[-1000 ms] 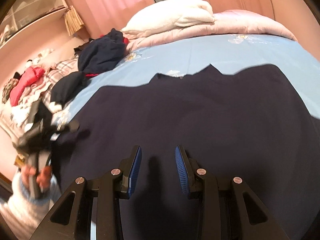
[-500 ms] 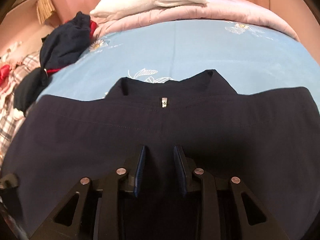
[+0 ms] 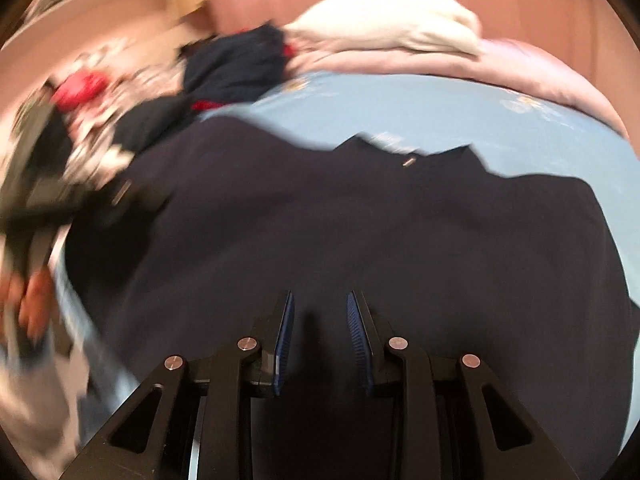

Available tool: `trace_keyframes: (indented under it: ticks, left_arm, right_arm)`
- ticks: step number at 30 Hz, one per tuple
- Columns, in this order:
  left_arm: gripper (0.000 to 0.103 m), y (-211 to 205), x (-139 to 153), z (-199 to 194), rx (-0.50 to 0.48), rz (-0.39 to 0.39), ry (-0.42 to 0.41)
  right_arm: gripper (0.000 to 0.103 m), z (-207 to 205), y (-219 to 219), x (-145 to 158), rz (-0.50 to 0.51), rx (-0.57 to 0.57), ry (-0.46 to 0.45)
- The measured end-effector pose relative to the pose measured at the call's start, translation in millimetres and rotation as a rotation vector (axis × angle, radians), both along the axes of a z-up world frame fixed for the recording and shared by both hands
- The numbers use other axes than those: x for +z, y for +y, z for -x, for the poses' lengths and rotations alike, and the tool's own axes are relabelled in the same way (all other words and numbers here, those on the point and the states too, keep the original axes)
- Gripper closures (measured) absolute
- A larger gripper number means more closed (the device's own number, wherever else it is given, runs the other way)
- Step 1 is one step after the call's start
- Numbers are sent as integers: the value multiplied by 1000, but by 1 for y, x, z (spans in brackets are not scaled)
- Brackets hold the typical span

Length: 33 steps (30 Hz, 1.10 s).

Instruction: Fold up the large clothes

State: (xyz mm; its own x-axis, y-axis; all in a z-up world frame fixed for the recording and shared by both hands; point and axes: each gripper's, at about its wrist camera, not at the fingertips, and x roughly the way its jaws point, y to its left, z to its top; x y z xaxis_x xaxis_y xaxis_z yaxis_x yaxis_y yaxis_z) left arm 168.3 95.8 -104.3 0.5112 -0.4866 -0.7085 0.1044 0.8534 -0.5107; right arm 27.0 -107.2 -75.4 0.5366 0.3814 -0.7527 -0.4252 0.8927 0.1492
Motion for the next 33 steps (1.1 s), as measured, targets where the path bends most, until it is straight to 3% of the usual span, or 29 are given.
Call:
trace_keyframes:
  ticks: [7,9,12,16,23,29,33]
  left_arm:
    - [66,-11,4,2,23,-28,6]
    - [68,-16,6,2,38,-46,7]
    - [74,-23,10,1,60,-71,13]
    - [77,-35,25,7,32,-95,-23]
    - [87,-82,51,14,-24,-222,-95]
    - [87,-137,66,7,-102,-286,-131]
    - [87,-182,60,3,-169,-347,-125]
  right_arm:
    - [72,34,35,-41,214,77,-10]
    - [72,33,41,-44,217,93,-36]
    - [72,29,33,-39,136,78,-9]
    - [72,37,-2,-23,-88,51,9]
    - [72,49,-54,-6,-256,-38,-39]
    - [72,45,-101,-9,-410,-150,-45]
    - [72,41,-134,-20,-533,-237,-14]
